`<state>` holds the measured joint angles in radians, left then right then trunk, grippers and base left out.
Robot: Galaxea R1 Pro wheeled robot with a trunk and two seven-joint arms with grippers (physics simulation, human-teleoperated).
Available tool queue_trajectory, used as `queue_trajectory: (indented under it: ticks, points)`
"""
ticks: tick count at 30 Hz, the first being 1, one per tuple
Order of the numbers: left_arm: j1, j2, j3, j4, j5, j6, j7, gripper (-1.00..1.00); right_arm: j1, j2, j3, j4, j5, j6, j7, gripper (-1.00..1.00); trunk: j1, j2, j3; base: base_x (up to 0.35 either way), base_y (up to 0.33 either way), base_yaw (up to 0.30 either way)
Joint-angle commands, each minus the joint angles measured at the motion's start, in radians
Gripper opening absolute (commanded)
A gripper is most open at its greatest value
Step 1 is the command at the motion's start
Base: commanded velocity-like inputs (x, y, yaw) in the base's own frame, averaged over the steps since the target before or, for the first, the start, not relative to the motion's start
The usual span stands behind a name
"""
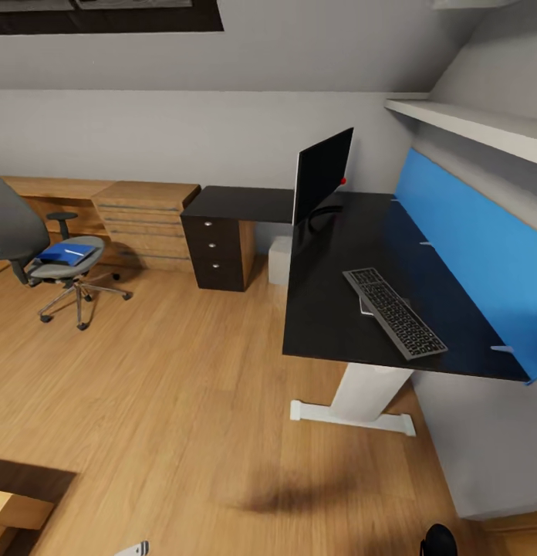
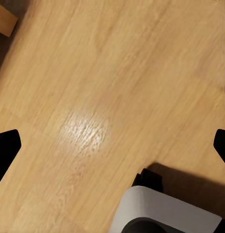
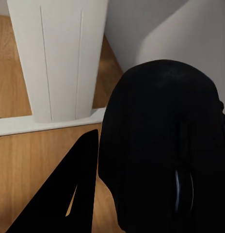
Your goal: In the bedroom, organize the workspace by keeping the computer under the desk, ensuring the monitor is on the desk, placing the keyboard on the desk next to the monitor, placing the mouse on the desk next to the keyboard, moving the folder from the swivel chair onto the desk next to the mouse, stacking the notebook on top of the folder with the pen on top of the notebook, and positioning the swivel chair next to the desk.
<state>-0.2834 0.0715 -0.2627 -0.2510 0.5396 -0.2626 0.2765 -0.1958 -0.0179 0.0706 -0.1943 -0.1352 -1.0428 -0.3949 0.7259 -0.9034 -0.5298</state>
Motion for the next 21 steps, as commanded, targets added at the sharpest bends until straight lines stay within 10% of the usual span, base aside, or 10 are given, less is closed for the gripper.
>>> queue_trajectory:
  ticks: [1, 12, 21]
  points:
    - [0.000, 0.001, -0.018, 0.000, 0.007, -0.002, 0.006, 1.00, -0.001, -0.001, 0.007, 0.001, -0.012, -0.004, 0.004, -1.00, 0.000, -0.001, 0.001, -0.008, 0.000, -0.064]
    - [0.000, -0.004, -0.073, 0.004, 0.008, 0.001, 0.002, 1.00, -0.001, 0.004, 0.017, 0.005, -0.001, -0.004, 0.005, -1.00, 0.000, -0.001, 0.019, -0.002, 0.000, -0.054]
    - [0.000, -0.021, -0.187, 0.037, 0.008, -0.002, -0.016, 1.00, -0.001, 0.004, 0.021, 0.008, 0.045, -0.004, 0.005, -1.00, 0.000, -0.001, 0.033, -0.081, 0.000, -0.004]
